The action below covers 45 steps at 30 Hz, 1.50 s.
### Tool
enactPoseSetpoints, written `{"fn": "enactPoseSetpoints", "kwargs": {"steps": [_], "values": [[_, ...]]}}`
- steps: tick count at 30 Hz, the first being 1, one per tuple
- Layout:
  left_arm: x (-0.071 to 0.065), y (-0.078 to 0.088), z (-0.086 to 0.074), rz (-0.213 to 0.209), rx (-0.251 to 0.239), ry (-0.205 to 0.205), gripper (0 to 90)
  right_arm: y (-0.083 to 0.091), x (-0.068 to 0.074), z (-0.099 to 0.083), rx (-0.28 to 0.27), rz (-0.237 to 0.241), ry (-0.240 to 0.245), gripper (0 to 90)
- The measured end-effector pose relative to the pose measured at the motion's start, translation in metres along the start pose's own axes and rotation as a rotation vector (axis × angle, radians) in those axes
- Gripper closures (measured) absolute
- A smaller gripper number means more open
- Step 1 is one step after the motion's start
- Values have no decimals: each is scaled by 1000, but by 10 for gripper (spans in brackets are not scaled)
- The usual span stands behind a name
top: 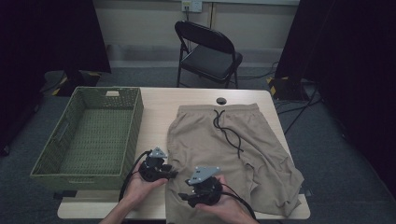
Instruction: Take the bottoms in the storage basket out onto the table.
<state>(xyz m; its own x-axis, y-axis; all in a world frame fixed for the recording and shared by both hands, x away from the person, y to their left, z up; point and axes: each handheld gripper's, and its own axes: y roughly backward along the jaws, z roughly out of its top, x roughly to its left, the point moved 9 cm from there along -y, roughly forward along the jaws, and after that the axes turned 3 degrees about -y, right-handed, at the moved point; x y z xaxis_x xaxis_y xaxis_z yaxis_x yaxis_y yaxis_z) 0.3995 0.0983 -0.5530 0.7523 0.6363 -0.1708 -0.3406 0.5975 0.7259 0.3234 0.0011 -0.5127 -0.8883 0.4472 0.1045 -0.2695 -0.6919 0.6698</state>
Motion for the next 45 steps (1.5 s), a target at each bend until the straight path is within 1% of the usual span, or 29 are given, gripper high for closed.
{"fn": "enactPoseSetpoints", "kwargs": {"steps": [1,4,8,11,13,15,16,19,20,21,24,26,27,29,31,32,33,34,36,37,38,39,41,45], "values": [[0,0,0,-2,4,0,585,-4,4,2,4,16,1,511],[0,0,0,0,1,-3,591,-16,12,5,19,37,12,518],[0,0,0,-1,1,-3,590,-34,17,2,38,55,-12,469],[0,0,0,-2,3,4,588,-43,19,2,38,54,-9,451],[1,0,0,-4,-1,11,586,-49,19,0,46,54,-15,422],[1,0,0,-4,1,11,585,-56,20,-3,66,52,-6,397],[0,0,0,-2,-6,17,585,-58,21,-4,71,50,-7,385],[0,0,0,-4,-3,14,585,-62,23,-6,70,45,3,356],[0,0,0,-3,-5,16,585,-64,26,-6,74,48,1,331],[0,0,0,-5,-1,13,585,-64,26,-6,74,48,1,331],[0,0,0,-3,-2,14,584,-67,29,-7,64,29,23,295],[0,0,0,-3,-5,17,584,-68,31,-8,53,6,33,295],[0,0,0,-3,-4,17,584,-68,32,-9,55,-13,36,298],[0,0,0,-3,-2,17,581,-69,33,-9,48,-38,58,305],[0,0,0,-6,3,14,579,-68,32,-9,52,-44,56,333],[0,0,0,-8,2,18,579,-68,31,-9,52,-45,56,363],[1,1,0,-8,1,20,578,-67,29,-9,50,-45,57,413],[1,0,0,-7,-4,27,575,-65,26,-9,44,-46,51,493],[1,1,0,-5,2,27,569,-63,21,-10,39,-49,46,583],[1,2,0,-1,-3,29,562,-62,18,-10,39,-53,46,632],[0,3,0,-6,-3,31,561,-61,16,-10,42,-53,46,673],[0,3,1,-7,-13,29,561,-60,14,-10,43,-53,41,705],[0,4,1,-10,-12,21,559,-59,11,-10,37,-49,25,755],[-1,1,0,-13,-4,22,559,-59,9,-10,42,-61,24,807]]}}
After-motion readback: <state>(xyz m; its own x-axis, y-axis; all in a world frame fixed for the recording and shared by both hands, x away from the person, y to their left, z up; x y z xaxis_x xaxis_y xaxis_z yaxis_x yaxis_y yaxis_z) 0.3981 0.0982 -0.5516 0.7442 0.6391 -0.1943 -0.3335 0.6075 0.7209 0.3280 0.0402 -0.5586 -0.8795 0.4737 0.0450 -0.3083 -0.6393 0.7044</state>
